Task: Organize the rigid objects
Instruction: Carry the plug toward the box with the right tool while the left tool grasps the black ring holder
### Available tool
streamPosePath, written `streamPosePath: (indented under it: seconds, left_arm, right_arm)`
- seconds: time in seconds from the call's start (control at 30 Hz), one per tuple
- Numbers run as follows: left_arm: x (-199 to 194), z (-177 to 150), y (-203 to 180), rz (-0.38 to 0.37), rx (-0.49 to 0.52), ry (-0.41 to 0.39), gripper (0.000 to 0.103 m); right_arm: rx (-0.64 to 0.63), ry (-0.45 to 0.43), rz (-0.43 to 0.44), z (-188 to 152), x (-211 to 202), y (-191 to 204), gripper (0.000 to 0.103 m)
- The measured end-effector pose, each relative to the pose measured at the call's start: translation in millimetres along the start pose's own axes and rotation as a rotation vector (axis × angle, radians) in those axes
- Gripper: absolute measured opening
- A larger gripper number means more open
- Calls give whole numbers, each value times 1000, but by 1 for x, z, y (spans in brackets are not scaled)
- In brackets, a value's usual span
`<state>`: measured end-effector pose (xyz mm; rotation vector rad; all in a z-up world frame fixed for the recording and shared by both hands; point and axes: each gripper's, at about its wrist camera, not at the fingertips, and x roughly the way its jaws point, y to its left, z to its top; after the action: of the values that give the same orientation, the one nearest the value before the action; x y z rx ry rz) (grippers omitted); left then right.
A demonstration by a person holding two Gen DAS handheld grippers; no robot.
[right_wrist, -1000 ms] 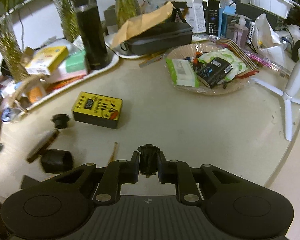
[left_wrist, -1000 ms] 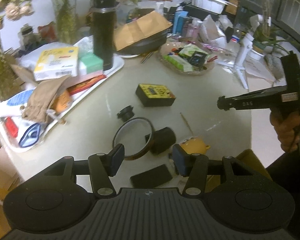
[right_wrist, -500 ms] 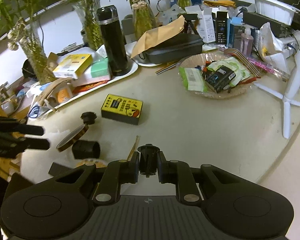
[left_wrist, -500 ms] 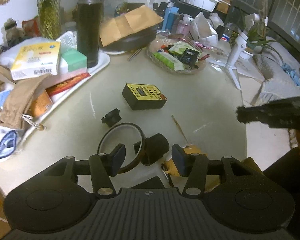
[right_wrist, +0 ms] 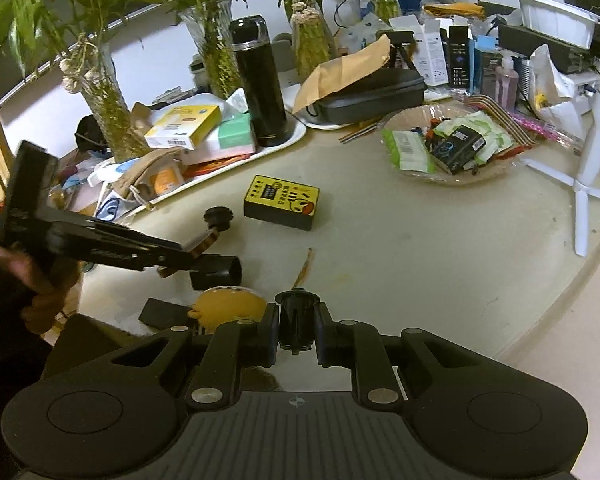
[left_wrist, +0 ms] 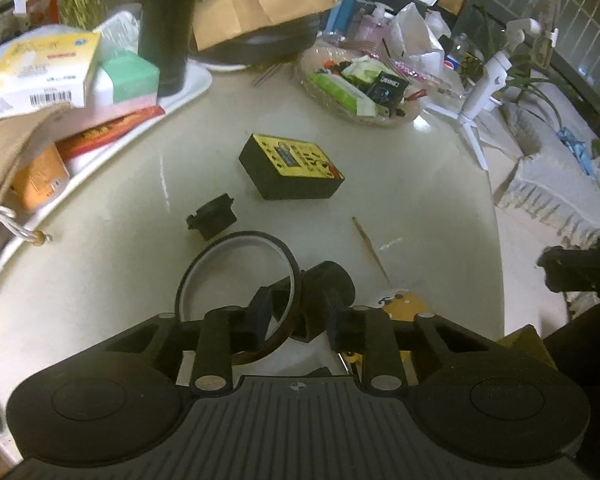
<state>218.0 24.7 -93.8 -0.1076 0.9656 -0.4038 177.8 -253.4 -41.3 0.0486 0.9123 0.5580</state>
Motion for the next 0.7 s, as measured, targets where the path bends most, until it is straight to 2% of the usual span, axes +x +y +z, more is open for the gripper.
streamPosePath:
  seconds: [0.23, 0.47, 0.7]
  left_arm:
    - [4, 1, 9, -43, -61, -1, 9]
    - [-11, 0, 0, -16, -42, -35, 7]
    - [-45, -2, -25, 54, 49, -68, 7]
  right_arm:
    - [-15, -3, 9, 0, -4, 7, 20]
    - [-19, 1, 17, -2, -2, 13, 20]
    - [-10, 10, 23, -6, 0, 17, 20]
